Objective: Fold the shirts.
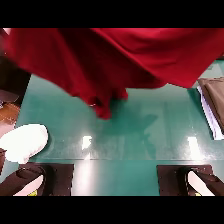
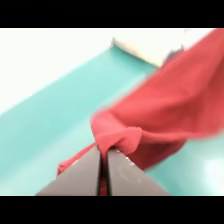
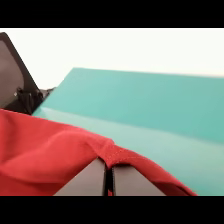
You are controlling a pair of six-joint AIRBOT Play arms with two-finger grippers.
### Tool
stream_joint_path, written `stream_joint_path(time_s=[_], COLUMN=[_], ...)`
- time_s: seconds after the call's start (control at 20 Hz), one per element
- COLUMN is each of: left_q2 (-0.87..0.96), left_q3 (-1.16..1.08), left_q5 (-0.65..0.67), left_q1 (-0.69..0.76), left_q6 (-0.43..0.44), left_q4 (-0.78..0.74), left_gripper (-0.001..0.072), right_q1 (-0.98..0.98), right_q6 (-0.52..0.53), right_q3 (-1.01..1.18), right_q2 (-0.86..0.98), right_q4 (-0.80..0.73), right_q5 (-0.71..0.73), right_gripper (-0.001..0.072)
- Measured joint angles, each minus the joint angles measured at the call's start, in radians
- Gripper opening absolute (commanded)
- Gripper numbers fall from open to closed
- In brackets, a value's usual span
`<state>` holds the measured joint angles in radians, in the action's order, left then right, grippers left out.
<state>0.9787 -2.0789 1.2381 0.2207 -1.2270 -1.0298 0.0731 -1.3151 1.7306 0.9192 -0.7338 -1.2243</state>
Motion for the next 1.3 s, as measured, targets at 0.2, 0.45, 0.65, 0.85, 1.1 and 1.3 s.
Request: stream_joint_path(time_s=[0.2, 0.45, 0.65, 0.85, 1.1, 1.3], left_q2=[-0.049, -0.043, 0.085, 0.346, 0.698, 0.842], left_q3=[-0.087, -0.106, -0.014, 0.074, 0.101, 0.105], left_q5=[-0.096, -0.258, -0.304, -0.259, -0.207, -0.206], left_q1=[-0.002, -0.002, -0.003, -0.003, -0.003, -0.003], left_q6=[0.000, 0.000, -0.011, -0.055, -0.076, -0.080], left_q4=[-0.002, -0.036, -0.077, -0.087, -0.056, -0.043], left_gripper=[0.0027, 0.0027, 0.0027, 0.0028, 0.0028, 0.0070], right_q1=[0.000, 0.000, 0.000, 0.000, 0.000, 0.000], right_q6=[-0.021, -0.132, -0.183, -0.177, -0.099, -0.056], right_q3=[0.108, 0.045, -0.159, -0.407, -0.647, -0.715], right_q2=[-0.036, -0.067, -0.026, 0.066, 0.237, 0.365], right_q4=[0.001, 0.001, -0.003, -0.005, 0.002, 0.008], right_q5=[-0.063, -0.128, -0.190, -0.200, -0.049, 0.101], right_gripper=[0.0015, 0.0015, 0.0015, 0.0015, 0.0015, 0.0017])
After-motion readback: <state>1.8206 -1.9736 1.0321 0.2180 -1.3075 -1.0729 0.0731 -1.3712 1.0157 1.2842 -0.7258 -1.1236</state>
